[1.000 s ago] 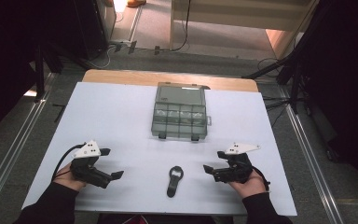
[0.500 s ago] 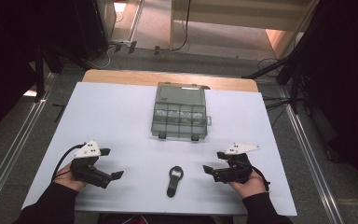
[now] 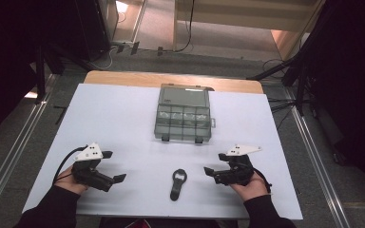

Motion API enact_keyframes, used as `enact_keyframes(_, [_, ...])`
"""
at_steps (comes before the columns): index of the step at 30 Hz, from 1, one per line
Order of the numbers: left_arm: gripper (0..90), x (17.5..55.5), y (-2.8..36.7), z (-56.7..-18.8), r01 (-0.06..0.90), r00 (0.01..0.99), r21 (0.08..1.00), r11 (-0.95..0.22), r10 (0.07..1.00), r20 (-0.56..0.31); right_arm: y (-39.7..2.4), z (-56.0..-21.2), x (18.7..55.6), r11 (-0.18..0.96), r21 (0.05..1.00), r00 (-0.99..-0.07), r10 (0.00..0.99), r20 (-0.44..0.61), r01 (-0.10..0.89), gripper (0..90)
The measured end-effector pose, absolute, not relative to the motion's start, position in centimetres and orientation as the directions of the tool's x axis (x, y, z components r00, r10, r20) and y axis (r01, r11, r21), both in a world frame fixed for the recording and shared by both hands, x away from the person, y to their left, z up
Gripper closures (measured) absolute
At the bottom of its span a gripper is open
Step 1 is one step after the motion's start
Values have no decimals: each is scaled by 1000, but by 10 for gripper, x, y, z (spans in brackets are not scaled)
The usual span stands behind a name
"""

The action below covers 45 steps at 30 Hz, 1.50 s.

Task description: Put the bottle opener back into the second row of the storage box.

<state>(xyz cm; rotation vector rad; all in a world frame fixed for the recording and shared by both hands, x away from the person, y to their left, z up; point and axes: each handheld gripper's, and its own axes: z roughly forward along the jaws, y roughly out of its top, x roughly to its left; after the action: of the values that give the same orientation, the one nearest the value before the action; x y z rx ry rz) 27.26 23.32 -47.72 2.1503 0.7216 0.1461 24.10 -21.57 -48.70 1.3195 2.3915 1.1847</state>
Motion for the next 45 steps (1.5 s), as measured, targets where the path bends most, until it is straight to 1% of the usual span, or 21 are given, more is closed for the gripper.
enact_keyframes(28, [0, 272, 233, -477, 445, 827, 756, -479, 544, -142, -177, -484, 252, 330, 706, -636, 739, 220, 627, 200])
enact_keyframes(45, [0, 272, 233, -477, 444, 830, 753, -486, 541, -140, -158, -483, 258, 335, 699, -637, 739, 222, 632, 200])
